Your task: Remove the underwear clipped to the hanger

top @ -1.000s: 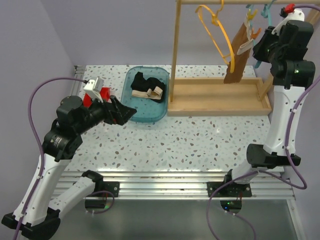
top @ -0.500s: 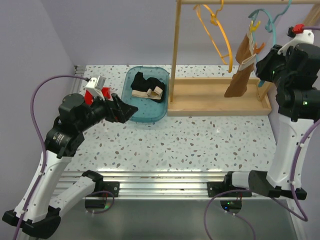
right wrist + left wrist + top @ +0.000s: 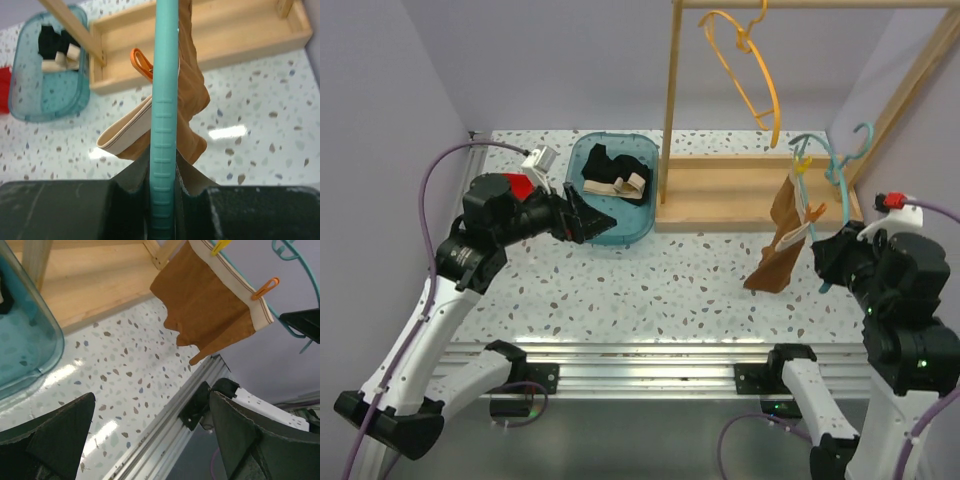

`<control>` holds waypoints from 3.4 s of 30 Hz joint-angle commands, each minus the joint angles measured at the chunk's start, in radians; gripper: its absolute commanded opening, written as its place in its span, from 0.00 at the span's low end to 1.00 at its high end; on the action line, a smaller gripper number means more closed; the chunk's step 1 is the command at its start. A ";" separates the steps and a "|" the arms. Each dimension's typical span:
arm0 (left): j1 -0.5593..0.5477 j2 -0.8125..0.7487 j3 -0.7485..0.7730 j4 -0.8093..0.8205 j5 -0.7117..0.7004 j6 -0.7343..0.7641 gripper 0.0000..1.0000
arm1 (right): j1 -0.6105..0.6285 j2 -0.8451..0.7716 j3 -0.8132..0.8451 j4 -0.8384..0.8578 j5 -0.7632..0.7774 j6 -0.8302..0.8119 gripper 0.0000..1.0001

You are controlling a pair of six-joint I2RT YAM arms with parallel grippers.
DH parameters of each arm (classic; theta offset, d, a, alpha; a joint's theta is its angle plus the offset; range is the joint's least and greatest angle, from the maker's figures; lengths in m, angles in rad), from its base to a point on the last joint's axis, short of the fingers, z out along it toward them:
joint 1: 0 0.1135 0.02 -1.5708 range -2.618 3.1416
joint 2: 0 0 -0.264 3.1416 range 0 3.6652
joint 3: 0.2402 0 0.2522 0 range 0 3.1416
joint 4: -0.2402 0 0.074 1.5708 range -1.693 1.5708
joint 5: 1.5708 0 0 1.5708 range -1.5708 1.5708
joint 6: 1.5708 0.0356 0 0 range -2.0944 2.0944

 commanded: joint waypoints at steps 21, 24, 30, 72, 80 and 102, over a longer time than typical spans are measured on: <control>-0.662 0.477 0.168 0.230 -0.355 -0.368 0.97 | 0.002 -0.395 -0.427 -0.072 -0.487 0.112 0.00; -0.692 0.572 0.294 0.141 -0.423 -0.380 0.96 | 0.002 -0.380 -0.407 -0.074 -0.457 0.112 0.00; -0.711 0.675 0.408 0.084 -0.458 -0.412 0.95 | 0.002 -0.343 -0.349 -0.114 -0.362 0.077 0.00; -0.740 0.594 0.201 0.340 -0.518 -0.581 0.99 | 0.023 -0.228 -0.229 -0.127 -0.209 0.038 0.00; -0.711 0.739 0.204 0.617 -0.161 -0.805 1.00 | 0.028 -0.234 -0.242 -0.127 -0.224 0.029 0.00; -0.722 0.884 0.161 0.964 0.029 -0.997 0.00 | 0.039 -0.246 -0.242 -0.132 -0.206 0.012 0.00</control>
